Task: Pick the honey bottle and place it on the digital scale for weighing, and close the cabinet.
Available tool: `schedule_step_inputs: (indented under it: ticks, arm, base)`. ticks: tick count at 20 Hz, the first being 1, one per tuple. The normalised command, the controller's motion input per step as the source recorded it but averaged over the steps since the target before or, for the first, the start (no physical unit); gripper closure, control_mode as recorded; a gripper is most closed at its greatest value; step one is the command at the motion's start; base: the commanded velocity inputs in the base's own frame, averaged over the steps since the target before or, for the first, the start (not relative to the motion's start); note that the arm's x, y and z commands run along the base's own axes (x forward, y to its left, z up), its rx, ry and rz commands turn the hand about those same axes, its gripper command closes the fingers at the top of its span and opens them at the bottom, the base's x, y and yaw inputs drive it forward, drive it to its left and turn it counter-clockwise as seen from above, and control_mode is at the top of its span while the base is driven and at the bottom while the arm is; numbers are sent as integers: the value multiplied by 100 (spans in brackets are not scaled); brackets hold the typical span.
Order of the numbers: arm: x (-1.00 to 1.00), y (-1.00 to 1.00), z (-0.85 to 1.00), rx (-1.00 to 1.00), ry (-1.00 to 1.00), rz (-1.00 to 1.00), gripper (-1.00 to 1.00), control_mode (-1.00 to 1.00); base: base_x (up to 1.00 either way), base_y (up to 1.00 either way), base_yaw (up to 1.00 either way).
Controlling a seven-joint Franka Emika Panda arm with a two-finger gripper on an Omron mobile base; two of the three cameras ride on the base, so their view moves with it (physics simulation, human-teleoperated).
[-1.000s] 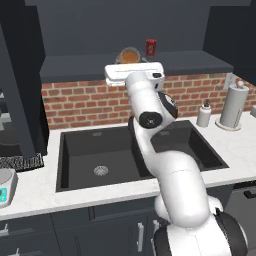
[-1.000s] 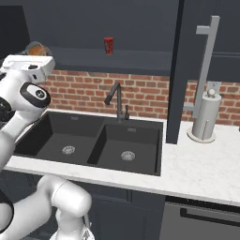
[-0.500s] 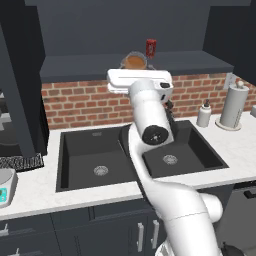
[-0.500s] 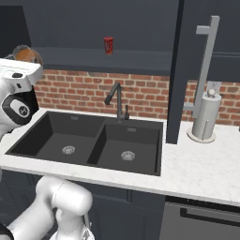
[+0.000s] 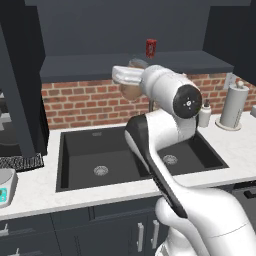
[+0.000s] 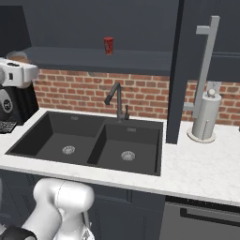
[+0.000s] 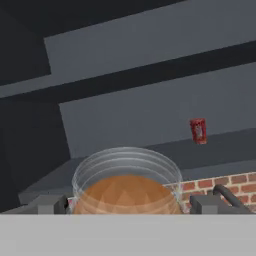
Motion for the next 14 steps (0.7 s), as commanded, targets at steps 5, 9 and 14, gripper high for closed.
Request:
schedule_step_inputs:
  ticks: [5,9,14]
  arm:
    - [-25,0,-46,0,4,11,100,-100]
    - [0,13,-57,-1,17,20,100,-100]
    - [1,7,-57,0,22,28,100,-100]
  base:
    - [0,0,0]
    - [0,0,0]
    - [0,0,0]
